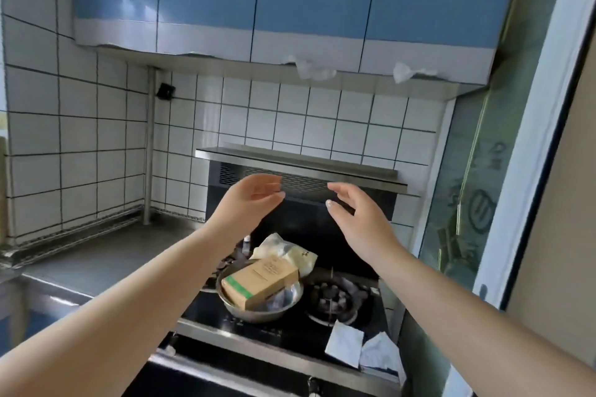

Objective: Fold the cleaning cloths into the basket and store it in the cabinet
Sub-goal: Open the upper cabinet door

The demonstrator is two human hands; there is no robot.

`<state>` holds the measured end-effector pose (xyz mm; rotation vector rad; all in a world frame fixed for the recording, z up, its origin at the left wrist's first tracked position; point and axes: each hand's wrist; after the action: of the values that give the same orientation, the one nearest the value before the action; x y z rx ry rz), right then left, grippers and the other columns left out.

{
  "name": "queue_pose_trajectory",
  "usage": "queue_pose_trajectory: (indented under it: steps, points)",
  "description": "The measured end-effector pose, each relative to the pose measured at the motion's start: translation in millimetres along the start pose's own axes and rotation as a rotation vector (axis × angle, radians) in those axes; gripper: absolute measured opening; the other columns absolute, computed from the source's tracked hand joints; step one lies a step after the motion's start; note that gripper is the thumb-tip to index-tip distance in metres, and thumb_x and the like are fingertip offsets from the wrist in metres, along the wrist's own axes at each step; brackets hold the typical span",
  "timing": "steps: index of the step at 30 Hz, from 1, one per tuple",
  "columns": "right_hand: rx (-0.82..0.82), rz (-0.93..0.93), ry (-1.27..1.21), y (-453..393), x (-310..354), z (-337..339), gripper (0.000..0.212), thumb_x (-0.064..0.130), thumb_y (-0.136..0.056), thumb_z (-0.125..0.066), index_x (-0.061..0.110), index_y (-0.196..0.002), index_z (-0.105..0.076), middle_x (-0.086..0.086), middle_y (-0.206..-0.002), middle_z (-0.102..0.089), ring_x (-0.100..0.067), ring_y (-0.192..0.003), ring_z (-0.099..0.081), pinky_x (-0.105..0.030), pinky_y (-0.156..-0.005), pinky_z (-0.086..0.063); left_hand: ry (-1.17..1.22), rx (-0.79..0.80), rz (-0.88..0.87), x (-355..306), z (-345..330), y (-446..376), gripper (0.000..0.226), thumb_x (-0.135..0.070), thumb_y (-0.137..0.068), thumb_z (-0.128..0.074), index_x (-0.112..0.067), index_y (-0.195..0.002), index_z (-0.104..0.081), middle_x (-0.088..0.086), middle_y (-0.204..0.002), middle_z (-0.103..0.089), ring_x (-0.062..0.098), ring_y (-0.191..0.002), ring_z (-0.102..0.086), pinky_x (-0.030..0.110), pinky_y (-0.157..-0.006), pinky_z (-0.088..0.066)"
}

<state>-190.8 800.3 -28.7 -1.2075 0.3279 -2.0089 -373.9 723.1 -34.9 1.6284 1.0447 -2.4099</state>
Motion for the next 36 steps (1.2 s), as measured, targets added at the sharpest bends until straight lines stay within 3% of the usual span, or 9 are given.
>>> queue_pose_trajectory:
  steps: [6,9,14,19,22,26,30,36]
  points:
    - [-0.039,0.095,0.094,-74,-22,21,0.031,0.030,-0.094,-0.051,0.033,-0.125,-0.050,0.015,-0.133,-0.048,-0.002,-0.128,-0.040,-0.019,-0.098,-0.029,-0.024,-0.019,-0.093,-1,-11,-84,0.023,-0.023,-0.088,-0.063,-0.037,-0.106,-0.058,-0.020,-0.107,-0.063,0.001,-0.102,-0.061,0.020,-0.081,-0.049]
    - [-0.058,0.139,0.162,-123,-29,26,0.035,0.030,-0.095,-0.050,0.030,-0.131,-0.047,0.014,-0.136,-0.046,-0.002,-0.130,-0.037,-0.018,-0.100,-0.027,-0.059,-0.035,-0.154,1,-13,-137,0.024,-0.022,-0.089,-0.062,-0.033,-0.110,-0.057,-0.018,-0.109,-0.061,0.001,-0.101,-0.059,0.018,-0.082,-0.046]
    - [-0.137,0.207,0.221,-230,-41,29,0.037,0.030,-0.096,-0.049,0.029,-0.132,-0.045,0.012,-0.138,-0.044,-0.003,-0.131,-0.036,-0.018,-0.099,-0.025,-0.144,-0.069,-0.284,4,-12,-250,0.022,-0.023,-0.089,-0.062,-0.031,-0.108,-0.056,-0.017,-0.106,-0.060,-0.002,-0.096,-0.057,0.008,-0.069,-0.040]
    - [-0.209,0.241,0.255,-330,-50,35,0.039,0.032,-0.094,-0.051,0.029,-0.132,-0.045,0.010,-0.139,-0.043,-0.006,-0.133,-0.036,-0.022,-0.103,-0.029,-0.290,-0.074,-0.413,1,-15,-359,0.029,-0.021,-0.088,-0.063,-0.023,-0.117,-0.058,-0.011,-0.110,-0.059,0.005,-0.106,-0.056,0.017,-0.088,-0.039]
    - [-0.245,0.260,0.316,-378,-58,39,0.040,0.031,-0.094,-0.051,0.028,-0.134,-0.045,0.007,-0.140,-0.043,-0.009,-0.132,-0.037,-0.025,-0.103,-0.031,-0.385,-0.079,-0.486,1,-19,-412,0.032,-0.023,-0.089,-0.062,-0.023,-0.121,-0.057,-0.009,-0.115,-0.058,0.006,-0.109,-0.054,0.017,-0.088,-0.036]
    - [-0.248,0.270,0.401,-433,-71,36,0.048,0.030,-0.095,-0.051,0.022,-0.141,-0.039,0.005,-0.145,-0.038,-0.011,-0.134,-0.035,-0.019,-0.100,-0.025,-0.548,-0.171,-0.589,4,-28,-471,0.035,-0.023,-0.090,-0.059,-0.022,-0.124,-0.057,-0.005,-0.124,-0.058,0.010,-0.114,-0.053,0.015,-0.087,-0.035]
    - [-0.245,0.358,0.567,-477,-84,30,0.053,0.028,-0.095,-0.050,0.016,-0.144,-0.034,0.003,-0.153,-0.029,-0.010,-0.140,-0.026,-0.013,-0.103,-0.017,-0.771,-0.256,-0.708,8,-40,-512,0.044,-0.026,-0.092,-0.054,-0.024,-0.135,-0.048,-0.005,-0.138,-0.046,0.016,-0.128,-0.042,0.028,-0.101,-0.035]
    - [-0.280,0.509,0.982,-528,-99,19,0.059,0.035,-0.096,-0.044,0.017,-0.148,-0.023,0.002,-0.159,-0.012,-0.013,-0.146,-0.006,-0.037,-0.117,-0.002,-1.131,-0.371,-0.783,18,-59,-557,0.060,-0.036,-0.092,-0.048,-0.024,-0.147,-0.026,-0.006,-0.151,-0.027,0.017,-0.141,-0.023,0.042,-0.117,-0.006]
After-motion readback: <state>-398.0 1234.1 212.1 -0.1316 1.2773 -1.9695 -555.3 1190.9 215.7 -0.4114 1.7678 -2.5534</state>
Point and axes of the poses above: each hand's wrist, its own y-axis away from the middle knuckle, its own z-axis out of the back of the hand, x = y × z
